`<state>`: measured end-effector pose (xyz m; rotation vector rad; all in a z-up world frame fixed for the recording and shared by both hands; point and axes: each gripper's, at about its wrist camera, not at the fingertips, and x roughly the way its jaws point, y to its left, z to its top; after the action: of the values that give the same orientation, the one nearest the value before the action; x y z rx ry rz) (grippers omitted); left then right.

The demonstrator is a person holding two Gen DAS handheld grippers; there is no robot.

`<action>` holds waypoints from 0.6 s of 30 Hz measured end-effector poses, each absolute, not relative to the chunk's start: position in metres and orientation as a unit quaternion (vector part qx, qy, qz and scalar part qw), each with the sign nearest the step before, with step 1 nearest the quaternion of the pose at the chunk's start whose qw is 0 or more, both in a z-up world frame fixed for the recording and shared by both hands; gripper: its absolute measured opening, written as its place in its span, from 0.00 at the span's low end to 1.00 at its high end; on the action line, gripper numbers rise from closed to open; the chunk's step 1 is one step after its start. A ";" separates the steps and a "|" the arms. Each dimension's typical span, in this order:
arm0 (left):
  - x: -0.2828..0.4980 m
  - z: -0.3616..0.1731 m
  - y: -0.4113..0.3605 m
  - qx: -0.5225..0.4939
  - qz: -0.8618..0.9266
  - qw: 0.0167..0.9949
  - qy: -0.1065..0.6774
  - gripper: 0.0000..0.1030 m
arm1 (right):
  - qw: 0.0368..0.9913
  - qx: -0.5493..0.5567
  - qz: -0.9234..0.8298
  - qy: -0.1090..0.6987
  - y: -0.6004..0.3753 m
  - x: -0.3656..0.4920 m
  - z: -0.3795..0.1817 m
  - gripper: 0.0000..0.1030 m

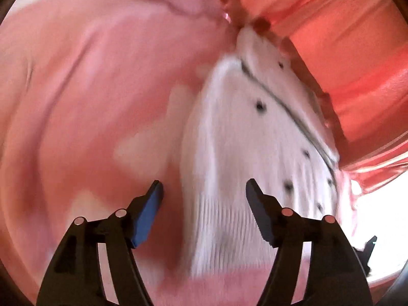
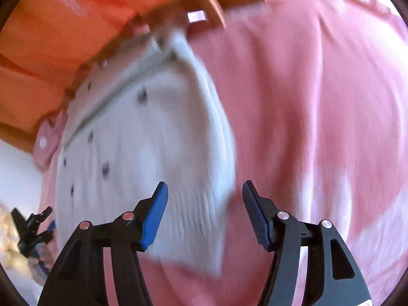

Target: Fold small clothes

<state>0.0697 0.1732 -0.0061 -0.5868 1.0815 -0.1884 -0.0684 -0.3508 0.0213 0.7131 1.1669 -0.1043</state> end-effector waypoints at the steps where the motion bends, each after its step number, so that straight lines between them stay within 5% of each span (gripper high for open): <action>1: 0.061 -0.007 0.170 -0.279 -0.093 0.808 0.510 0.65 | 0.768 0.351 -0.039 0.534 -0.351 -0.075 0.021 0.59; 3: 0.053 -0.007 0.162 -0.288 -0.106 0.801 0.513 0.76 | 0.756 0.382 -0.015 0.532 -0.346 -0.078 0.022 0.59; 8: 0.053 -0.015 0.143 -0.311 -0.110 0.790 0.518 0.75 | 0.746 0.401 0.003 0.531 -0.326 -0.068 0.016 0.59; 10: 0.054 -0.014 0.140 -0.299 -0.086 0.795 0.520 0.50 | 0.746 0.406 0.006 0.528 -0.317 -0.064 0.014 0.43; 11: 0.055 -0.014 0.138 -0.294 -0.088 0.794 0.524 0.16 | 0.748 0.400 0.003 0.529 -0.314 -0.064 0.014 0.12; 12: 0.057 -0.016 0.139 -0.301 -0.094 0.783 0.536 0.07 | 0.753 0.398 0.004 0.524 -0.314 -0.064 0.017 0.11; 18: 0.021 0.029 0.159 -0.305 -0.109 0.798 0.508 0.06 | 0.811 0.352 0.003 0.467 -0.314 -0.114 0.081 0.07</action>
<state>0.0211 0.1585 0.0287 -0.6541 1.0904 -0.2337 -0.1139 -0.3144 0.0808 0.7510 0.9986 0.0058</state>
